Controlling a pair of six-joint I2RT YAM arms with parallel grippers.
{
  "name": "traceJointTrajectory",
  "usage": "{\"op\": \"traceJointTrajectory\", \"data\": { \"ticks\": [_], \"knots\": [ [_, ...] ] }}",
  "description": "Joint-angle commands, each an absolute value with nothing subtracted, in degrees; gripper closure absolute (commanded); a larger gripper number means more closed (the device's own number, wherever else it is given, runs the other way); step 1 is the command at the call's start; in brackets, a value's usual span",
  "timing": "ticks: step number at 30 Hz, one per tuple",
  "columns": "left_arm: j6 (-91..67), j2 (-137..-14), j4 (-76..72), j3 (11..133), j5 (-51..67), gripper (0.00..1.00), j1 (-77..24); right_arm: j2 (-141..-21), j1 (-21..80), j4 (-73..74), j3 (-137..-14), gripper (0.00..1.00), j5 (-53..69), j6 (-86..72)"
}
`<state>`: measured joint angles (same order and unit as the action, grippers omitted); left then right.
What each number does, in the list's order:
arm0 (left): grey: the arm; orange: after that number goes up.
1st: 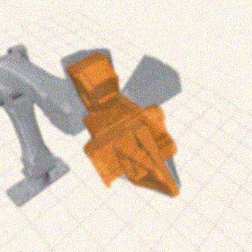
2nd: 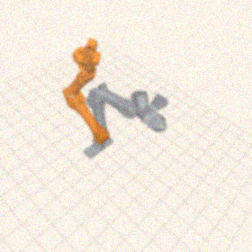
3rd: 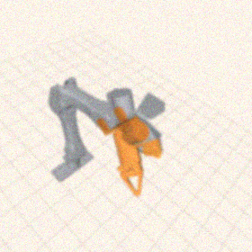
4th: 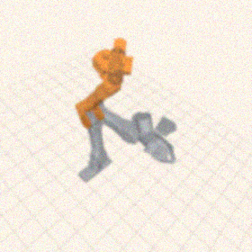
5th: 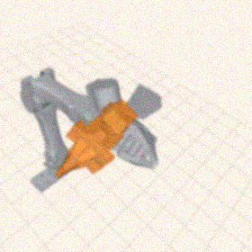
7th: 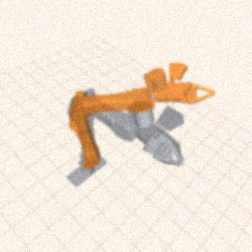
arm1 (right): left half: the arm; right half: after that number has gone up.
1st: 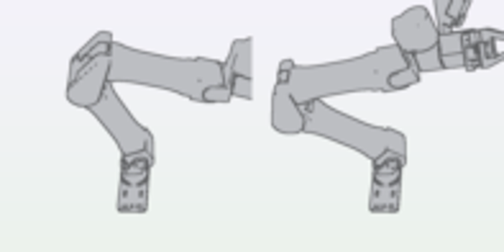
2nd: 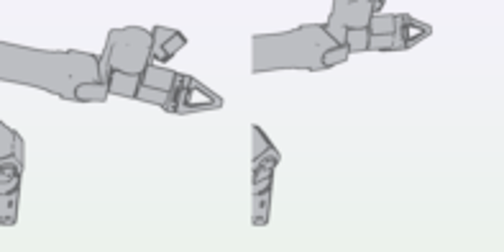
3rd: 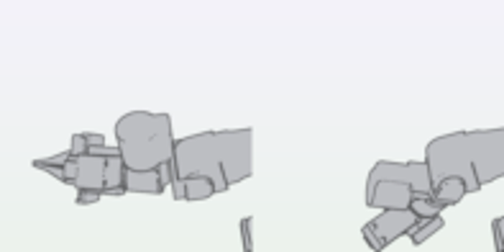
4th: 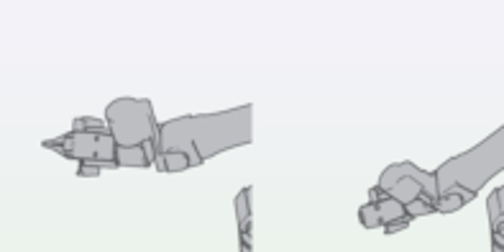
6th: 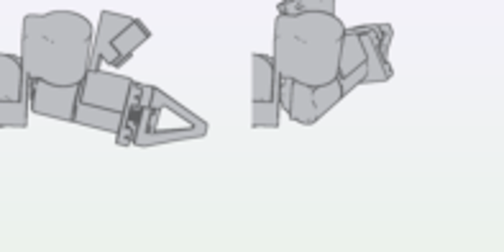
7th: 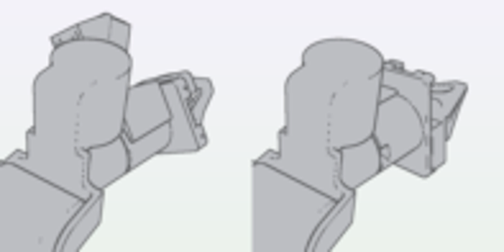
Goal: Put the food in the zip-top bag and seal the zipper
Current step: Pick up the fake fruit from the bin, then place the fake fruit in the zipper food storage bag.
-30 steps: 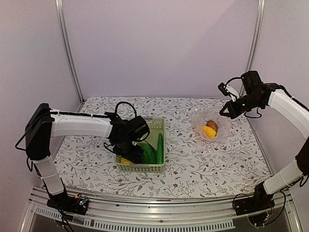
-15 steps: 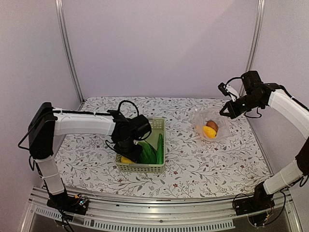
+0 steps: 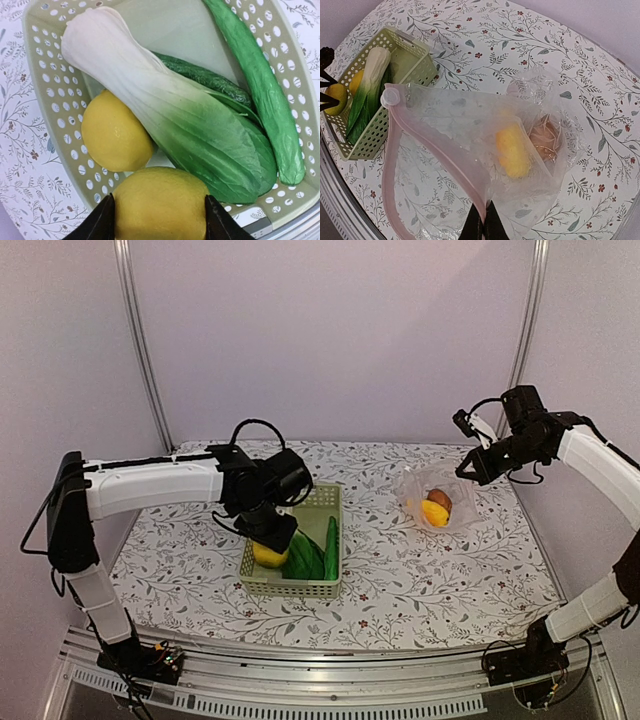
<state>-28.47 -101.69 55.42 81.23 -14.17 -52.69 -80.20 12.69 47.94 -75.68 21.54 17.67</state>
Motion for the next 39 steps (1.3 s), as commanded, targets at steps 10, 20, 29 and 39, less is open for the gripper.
{"op": "traceJointTrajectory", "data": {
  "ticks": [10, 20, 29, 39],
  "knots": [
    [-27.14, -97.44, 57.67, 86.25, -17.30, 0.53, -51.61, -79.72, 12.54, 48.33, -76.79, 1.00, 21.51, 17.84],
    [-25.61, -97.17, 52.30, 90.73, -15.60, 0.57, -51.29, -79.98, 12.50, 48.81, -76.73, 1.00, 21.54, 18.01],
    [-23.24, -95.13, 36.94, 90.68, -8.91, 0.60, -52.24, -80.37, 13.43, 49.27, -77.08, 1.00, 21.51, 18.02],
    [-19.30, -94.91, 13.54, 89.24, -0.87, 0.60, -56.97, -81.92, 15.88, 51.43, -80.05, 1.00, 20.65, 18.19]
  ]
}}
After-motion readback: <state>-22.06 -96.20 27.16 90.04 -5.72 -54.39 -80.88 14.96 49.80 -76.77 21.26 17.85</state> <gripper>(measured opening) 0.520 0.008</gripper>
